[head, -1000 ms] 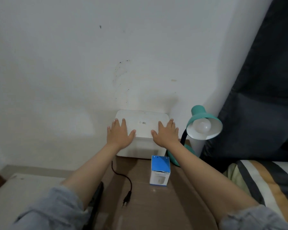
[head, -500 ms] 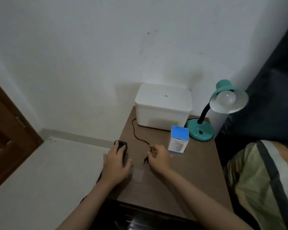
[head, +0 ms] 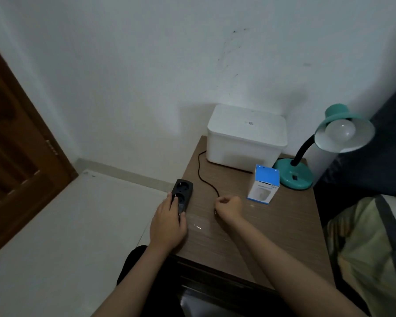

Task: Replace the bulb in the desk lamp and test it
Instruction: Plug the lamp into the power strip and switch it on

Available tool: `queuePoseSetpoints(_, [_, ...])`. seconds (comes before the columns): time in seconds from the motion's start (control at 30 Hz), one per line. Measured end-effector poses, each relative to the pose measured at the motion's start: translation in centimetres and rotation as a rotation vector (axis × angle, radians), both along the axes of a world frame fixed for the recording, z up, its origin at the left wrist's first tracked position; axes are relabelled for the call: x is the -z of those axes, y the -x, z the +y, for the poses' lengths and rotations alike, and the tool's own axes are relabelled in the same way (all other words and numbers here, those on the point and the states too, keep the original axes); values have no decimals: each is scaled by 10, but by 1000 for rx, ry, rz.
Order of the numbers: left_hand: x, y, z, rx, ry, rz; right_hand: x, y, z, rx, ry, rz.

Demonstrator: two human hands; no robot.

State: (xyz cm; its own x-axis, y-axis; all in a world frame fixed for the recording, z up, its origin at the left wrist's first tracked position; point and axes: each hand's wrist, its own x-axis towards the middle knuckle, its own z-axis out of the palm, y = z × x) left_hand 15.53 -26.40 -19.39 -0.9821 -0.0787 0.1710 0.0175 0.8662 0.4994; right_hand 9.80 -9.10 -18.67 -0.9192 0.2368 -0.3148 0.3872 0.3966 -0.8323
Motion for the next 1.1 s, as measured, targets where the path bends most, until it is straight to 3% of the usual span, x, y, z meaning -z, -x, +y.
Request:
queuePoseSetpoints(0.27, [4,-3,1,-64,-14,11,-27,-4,-4,-37,364,27])
queuePoseSetpoints(0.53, [8,-2,0,-91,-53,42,-32,1,-26,6,513,159])
queuePoseSetpoints(0.77, [13,0,-1,-94,-52,55,-30,23,-57,38,395,297])
queuePoseSetpoints(1.1, [15,1,-2,-82,-43,63,-15,42,-72,-192,-10,523])
